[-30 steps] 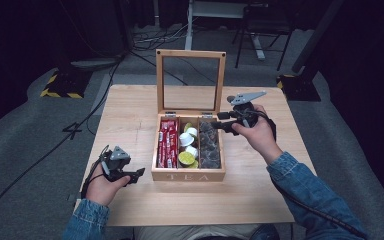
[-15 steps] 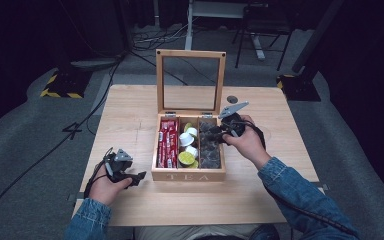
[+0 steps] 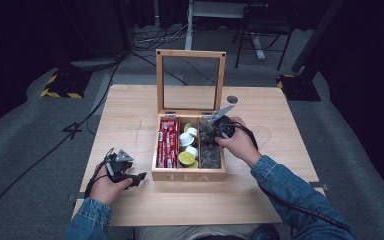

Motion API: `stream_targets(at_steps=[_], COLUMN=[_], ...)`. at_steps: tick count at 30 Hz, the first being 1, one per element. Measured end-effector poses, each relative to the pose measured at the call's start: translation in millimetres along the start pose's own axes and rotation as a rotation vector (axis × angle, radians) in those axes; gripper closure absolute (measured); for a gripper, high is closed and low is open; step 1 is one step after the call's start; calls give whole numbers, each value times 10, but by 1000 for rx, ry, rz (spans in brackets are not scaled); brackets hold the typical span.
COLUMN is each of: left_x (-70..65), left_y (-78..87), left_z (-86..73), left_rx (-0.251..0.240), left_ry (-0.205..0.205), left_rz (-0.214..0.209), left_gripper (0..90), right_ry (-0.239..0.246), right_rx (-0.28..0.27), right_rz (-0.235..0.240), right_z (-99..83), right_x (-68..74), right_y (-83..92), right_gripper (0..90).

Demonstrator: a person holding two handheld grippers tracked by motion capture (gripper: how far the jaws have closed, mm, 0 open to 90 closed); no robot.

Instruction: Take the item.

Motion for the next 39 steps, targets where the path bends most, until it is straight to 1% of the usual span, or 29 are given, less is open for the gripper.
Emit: stream_targets(at_steps=[3,9,13,16,19,20,26,31,34,38,39], left_x=[-1,0,0,2,5,6,11,20,26,35,44], left_y=[-1,-3,-5,-8,-9,-9,-12,-20,-22,-22,-20], left_z=[-3,-5,-6,-7,-9,-9,-15,-22,-28,-35,-37], left_rx=[1,3,4,4,4,3,6,7,10,1,1], left_ry=[2,0,-3,-2,-2,-2,-2,-2,-2,4,-1], left_rz=[-2,-1,0,-1,0,0,0,2,0,1,2], left_gripper=[298,297,297,297,297,297,296,297,295,291,290], right_ry=[11,35,48,39,34,34,-5,-23,-25,-27,-23], right_rx=[11,22,12,8,-7,-14,-67,-114,-142,-195,-202], right_rz=[-7,-21,-29,-25,-23,-22,-16,-10,-5,-5,-7], right_z=[11,24,26,25,32,35,48,59,77,123,130], right_x=[-1,-13,-9,-6,-10,-12,-28,-36,-28,-7,-5], right_y=[-43,-47,-32,-20,7,14,125,226,286,395,416], right_gripper=[634,751,764,767,768,768,767,767,767,767,767])
Point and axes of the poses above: each handheld gripper's, and its own axes: y roughly backward along the jaws, z roughly out of its top, x roughly to its left, the point moved 6 cm from there along -y, roughly forward along the jaws, and after that the axes turned 3 degrees about -z, right-handed, at the moved point
